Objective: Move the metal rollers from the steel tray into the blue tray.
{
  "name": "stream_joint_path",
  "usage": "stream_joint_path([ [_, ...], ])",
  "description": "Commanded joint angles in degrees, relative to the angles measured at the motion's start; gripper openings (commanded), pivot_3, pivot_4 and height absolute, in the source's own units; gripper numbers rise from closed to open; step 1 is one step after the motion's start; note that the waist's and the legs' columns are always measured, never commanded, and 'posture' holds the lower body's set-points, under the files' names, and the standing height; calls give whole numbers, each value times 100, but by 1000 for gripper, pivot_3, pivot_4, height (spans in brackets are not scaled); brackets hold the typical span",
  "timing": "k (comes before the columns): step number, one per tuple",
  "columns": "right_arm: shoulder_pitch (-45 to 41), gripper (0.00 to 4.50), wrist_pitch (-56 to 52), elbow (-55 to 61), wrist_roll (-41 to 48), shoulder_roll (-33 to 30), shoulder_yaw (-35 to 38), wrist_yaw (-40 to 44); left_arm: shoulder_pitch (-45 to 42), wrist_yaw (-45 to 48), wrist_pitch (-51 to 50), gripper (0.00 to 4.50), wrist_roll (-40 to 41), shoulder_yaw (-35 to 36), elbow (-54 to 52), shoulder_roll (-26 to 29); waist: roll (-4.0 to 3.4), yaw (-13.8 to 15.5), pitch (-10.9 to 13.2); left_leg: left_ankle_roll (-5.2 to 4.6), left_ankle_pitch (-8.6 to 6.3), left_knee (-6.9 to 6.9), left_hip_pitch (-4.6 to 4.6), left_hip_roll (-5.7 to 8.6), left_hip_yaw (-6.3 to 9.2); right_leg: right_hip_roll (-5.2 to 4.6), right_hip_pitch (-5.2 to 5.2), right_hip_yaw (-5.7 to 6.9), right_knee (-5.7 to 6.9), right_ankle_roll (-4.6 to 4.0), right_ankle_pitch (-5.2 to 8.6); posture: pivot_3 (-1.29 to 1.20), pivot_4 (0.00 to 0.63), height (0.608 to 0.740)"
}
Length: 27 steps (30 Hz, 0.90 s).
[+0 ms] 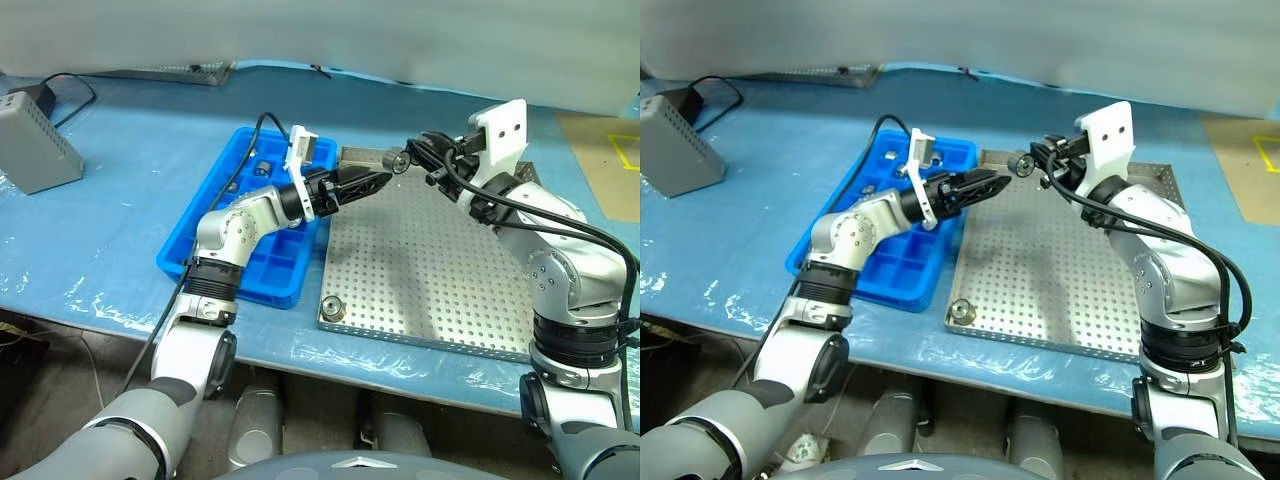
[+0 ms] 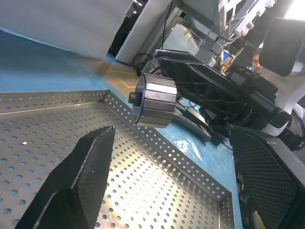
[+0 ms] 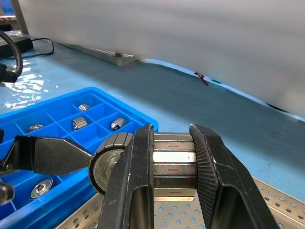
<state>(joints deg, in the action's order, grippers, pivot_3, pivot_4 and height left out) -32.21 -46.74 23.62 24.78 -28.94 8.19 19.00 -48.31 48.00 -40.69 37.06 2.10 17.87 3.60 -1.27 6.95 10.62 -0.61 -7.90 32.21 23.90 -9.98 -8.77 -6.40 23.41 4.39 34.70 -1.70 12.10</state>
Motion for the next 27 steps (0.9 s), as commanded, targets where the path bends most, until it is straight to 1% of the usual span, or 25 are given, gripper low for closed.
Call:
stream_joint_path([
  [1,-146,732,11,447,90,-26,-28,43,-12,74,75,4057,114,41,-207,-80,0,-1,0,0,0,0,0,0,0,0,0,0,0,0,0,-2,150,740],
  [6,-160,732,-72,534,114,-18,-38,38,-43,55,164,4057,36,109,13,-99,0,-3,0,0,0,0,0,0,0,0,0,0,0,0,0,-7,150,740],
  [12,-116,732,-175,636,137,2,-73,64,-131,-82,212,4057,137,326,112,-179,0,-3,0,1,0,-1,0,0,0,0,0,0,-1,0,0,-7,150,740],
  [27,18,732,-432,868,223,115,-169,87,-138,-80,210,4057,102,315,96,-254,0,-4,0,0,0,-1,0,0,0,0,0,0,-2,0,0,-15,150,740],
])
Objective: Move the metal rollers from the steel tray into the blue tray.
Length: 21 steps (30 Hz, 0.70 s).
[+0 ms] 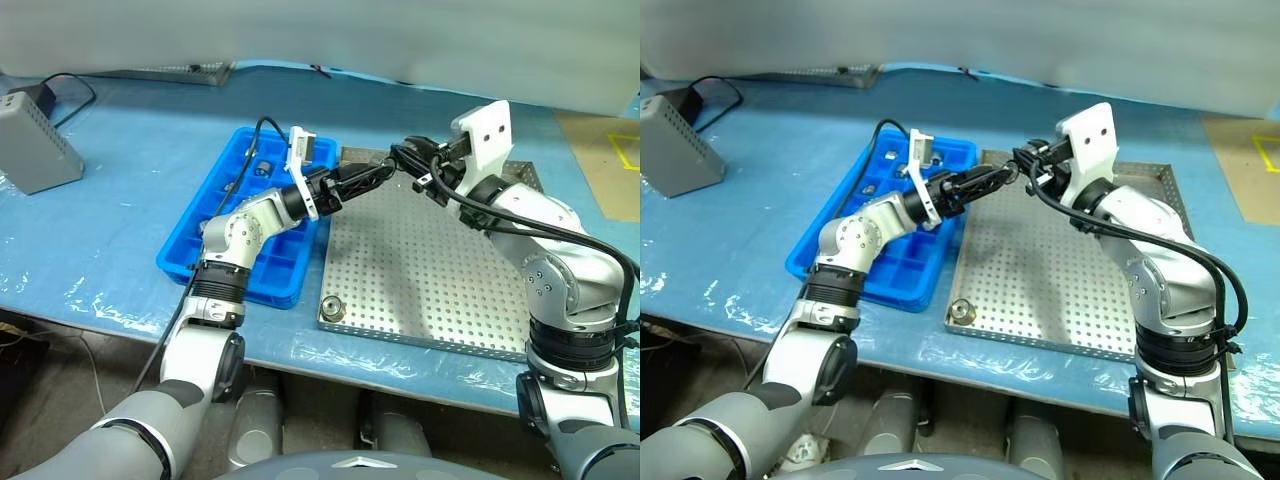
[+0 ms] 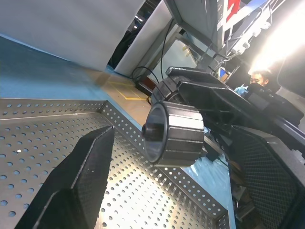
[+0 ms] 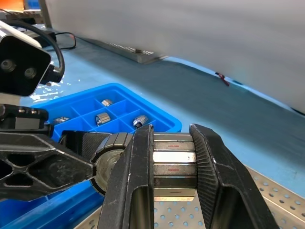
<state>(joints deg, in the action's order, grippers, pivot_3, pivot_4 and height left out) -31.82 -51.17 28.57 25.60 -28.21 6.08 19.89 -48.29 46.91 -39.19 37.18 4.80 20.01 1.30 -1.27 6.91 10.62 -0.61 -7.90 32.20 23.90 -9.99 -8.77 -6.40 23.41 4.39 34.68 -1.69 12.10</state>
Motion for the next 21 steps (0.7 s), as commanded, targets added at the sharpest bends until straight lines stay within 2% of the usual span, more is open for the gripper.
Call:
stream_joint_path([
  [1,-14,732,1,387,144,54,33,-11,-142,29,65,4057,81,40,-105,-26,0,-1,0,0,0,0,0,0,0,0,0,0,0,0,0,-20,150,740],
  [9,-52,732,-32,407,132,116,40,-120,-149,-40,191,4057,-59,-11,-11,-83,0,-3,0,0,0,0,0,1,0,0,0,0,0,0,0,-28,150,740],
  [13,-41,732,-29,402,123,104,51,-151,-167,-73,198,3168,-73,-13,-10,-96,0,-4,0,1,0,0,0,0,0,0,0,0,0,0,0,-28,150,740],
  [21,-66,732,12,351,90,108,44,-190,-181,-101,155,3168,-57,11,-41,-79,0,-5,0,1,1,-1,0,0,0,0,0,0,0,1,0,-26,150,740],
])
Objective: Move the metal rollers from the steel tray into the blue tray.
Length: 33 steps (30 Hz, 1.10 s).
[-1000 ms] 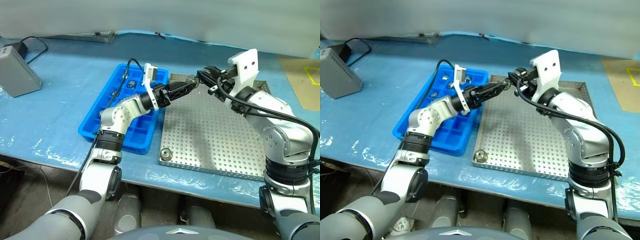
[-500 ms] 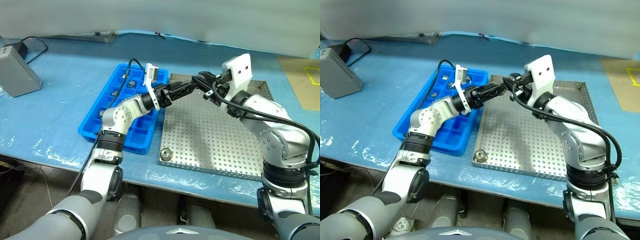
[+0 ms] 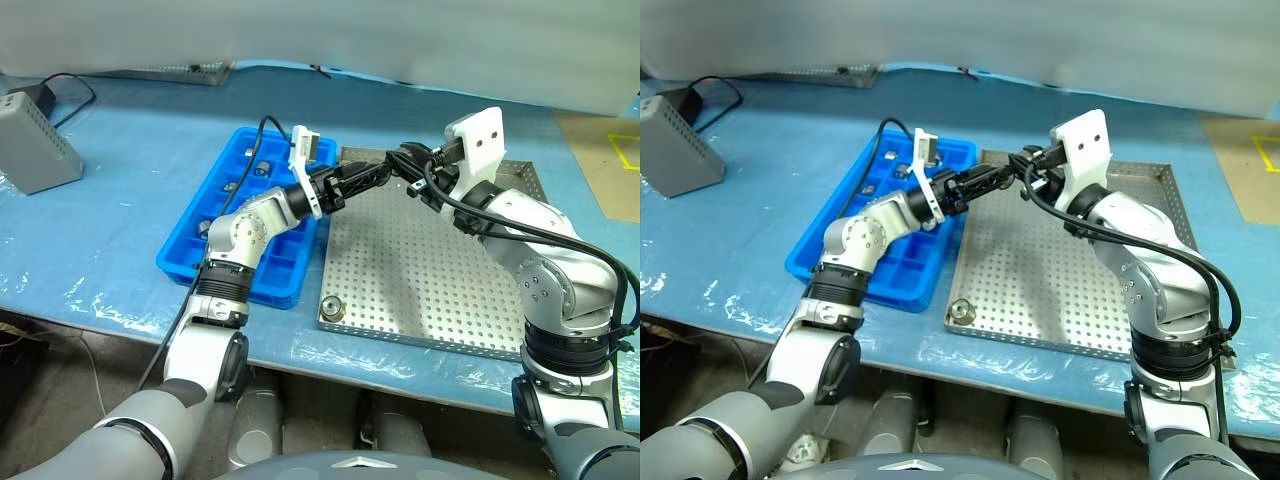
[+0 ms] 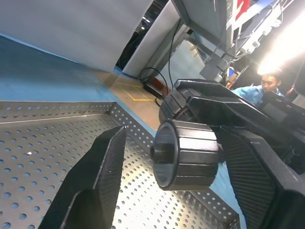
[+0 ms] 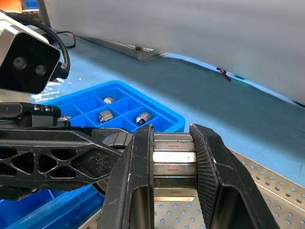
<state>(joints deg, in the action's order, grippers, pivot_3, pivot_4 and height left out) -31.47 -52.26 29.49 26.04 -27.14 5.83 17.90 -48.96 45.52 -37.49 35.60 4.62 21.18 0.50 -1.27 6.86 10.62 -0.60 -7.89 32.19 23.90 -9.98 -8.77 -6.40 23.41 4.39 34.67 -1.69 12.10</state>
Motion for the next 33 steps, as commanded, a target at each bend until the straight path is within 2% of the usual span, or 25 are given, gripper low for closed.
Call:
stream_joint_path([
  [1,-105,732,125,251,43,4,69,5,-127,-3,5,3168,58,26,-117,10,0,0,0,0,0,0,0,0,0,0,0,0,0,0,0,-24,150,740],
  [6,-127,732,155,210,28,6,65,-1,-60,153,-126,3168,176,-11,-271,31,0,1,0,0,0,0,0,0,0,0,0,0,0,0,0,-22,150,740],
  [8,-145,732,169,186,15,7,55,0,-71,120,-171,2817,159,-24,-281,31,0,2,0,0,0,0,0,0,0,0,0,0,0,0,0,-20,150,740],
  [13,-165,732,192,153,-2,-1,41,9,-87,227,-164,2817,244,39,-249,33,0,1,0,0,0,0,0,0,0,0,0,0,0,0,0,-22,150,740],
  [16,-162,732,202,144,-15,-15,45,7,-133,161,-151,2259,215,47,-178,27,0,0,0,0,0,0,0,0,0,0,0,0,0,0,0,-23,150,740],
  [17,-158,732,207,142,-20,-19,46,9,-176,89,-117,1952,133,23,-83,22,0,0,0,0,0,0,0,0,0,0,0,0,0,0,0,-23,150,740],
  [19,-154,732,211,140,-26,-22,47,13,-200,72,-109,1952,105,13,-16,18,0,3,0,0,0,0,0,0,0,0,0,0,0,0,0,-24,150,740],
  [23,-160,732,222,134,-25,-25,51,17,-123,156,-233,1342,316,82,-306,41,0,0,0,0,0,0,0,0,0,0,0,-1,0,0,0,-25,150,740],
  [33,-183,732,256,100,-43,-23,50,26,-196,106,-141,1341,143,56,-48,85,0,1,0,0,0,0,0,0,0,0,0,-1,0,0,0,-22,150,740],
])
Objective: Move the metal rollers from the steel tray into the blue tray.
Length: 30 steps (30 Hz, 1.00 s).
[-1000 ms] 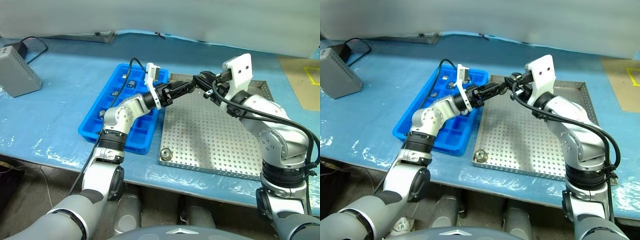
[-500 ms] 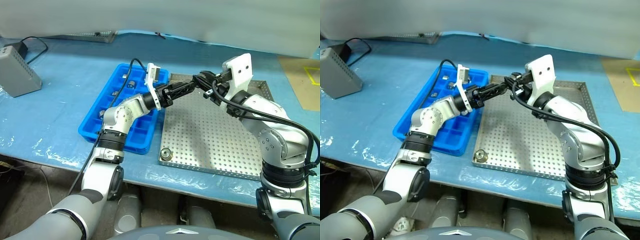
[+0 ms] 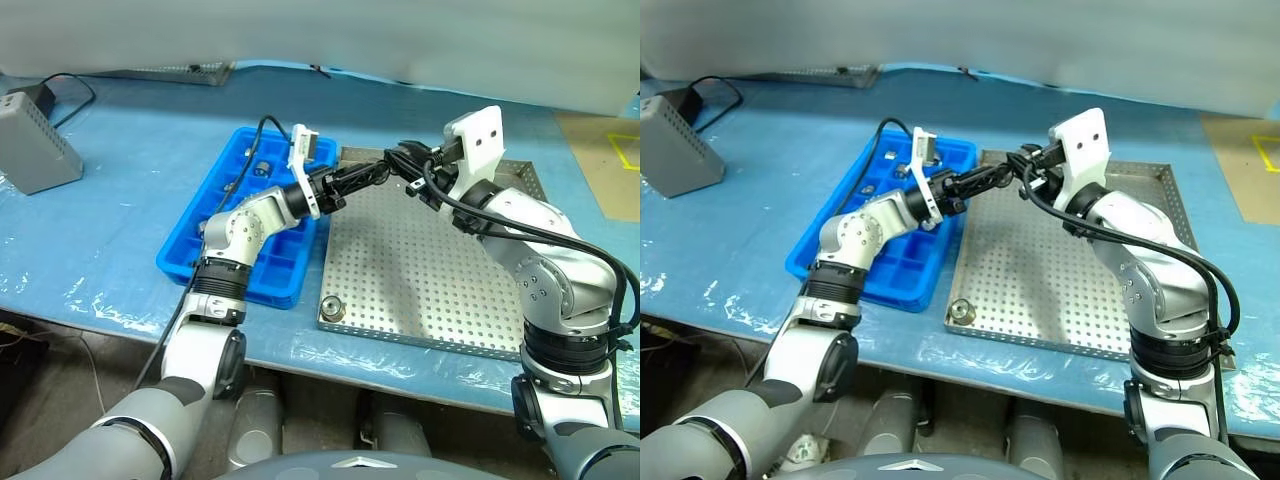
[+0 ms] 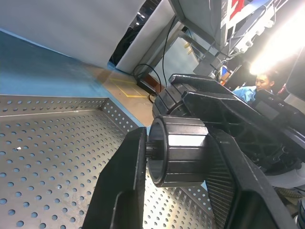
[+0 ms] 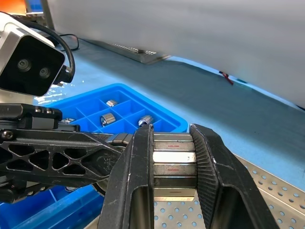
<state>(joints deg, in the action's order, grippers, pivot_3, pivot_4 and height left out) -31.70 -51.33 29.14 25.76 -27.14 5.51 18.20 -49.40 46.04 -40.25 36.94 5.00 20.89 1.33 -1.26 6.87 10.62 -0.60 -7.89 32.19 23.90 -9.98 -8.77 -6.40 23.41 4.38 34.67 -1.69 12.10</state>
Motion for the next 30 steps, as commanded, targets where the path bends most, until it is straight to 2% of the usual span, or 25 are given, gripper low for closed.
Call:
stream_joint_path([
  [1,-150,732,177,134,-40,-39,69,-1,-188,62,166,1341,0,30,37,-1,0,1,0,0,0,0,0,0,0,0,0,0,0,0,0,-21,150,740],
  [3,-126,732,228,124,-114,-78,42,4,-237,71,204,1341,-10,40,116,-8,0,2,0,0,0,0,0,0,0,0,0,0,0,0,0,-16,150,740],
  [5,160,732,870,-198,-1020,-572,-339,-71,-281,-74,225,1341,-49,44,80,-36,0,12,0,1,1,0,1,0,0,0,0,0,0,0,0,-5,150,740],
  [6,283,732,1050,-449,-1188,-645,-278,-135,-313,-184,192,1341,-5,111,67,-68,3,23,0,5,3,0,1,1,1,-1,0,0,-1,0,0,2,150,740],
  [13,408,732,1705,-1228,-1427,-563,-25,-163,-248,-279,75,1341,92,224,-122,8,8,-14,2,10,6,0,3,4,2,-1,3,0,-4,2,0,25,150,740],
  [22,561,732,1746,-1165,-1568,-384,-226,10,-323,-524,298,1341,-26,362,-82,207,8,4,2,-8,-4,4,5,0,1,3,3,0,-1,0,0,34,150,740],
  [23,577,732,1734,-1135,-1571,-394,-250,61,-360,-545,304,1341,-31,416,-72,310,8,3,2,-8,-3,5,5,-1,2,3,3,0,-1,-1,0,36,150,740],
  [27,675,732,1661,-968,-1499,-416,-314,303,68,232,691,1341,-703,-208,-858,1471,8,-55,2,-5,-3,3,1,-11,2,11,5,0,0,-1,0,48,150,740],
  [30,702,732,1649,-953,-1517,-379,-315,343,367,379,1031,1341,-1042,-350,-1089,2042,6,-109,1,-3,-2,-7,-2,-17,1,16,5,1,-2,-8,6,62,150,740],
])
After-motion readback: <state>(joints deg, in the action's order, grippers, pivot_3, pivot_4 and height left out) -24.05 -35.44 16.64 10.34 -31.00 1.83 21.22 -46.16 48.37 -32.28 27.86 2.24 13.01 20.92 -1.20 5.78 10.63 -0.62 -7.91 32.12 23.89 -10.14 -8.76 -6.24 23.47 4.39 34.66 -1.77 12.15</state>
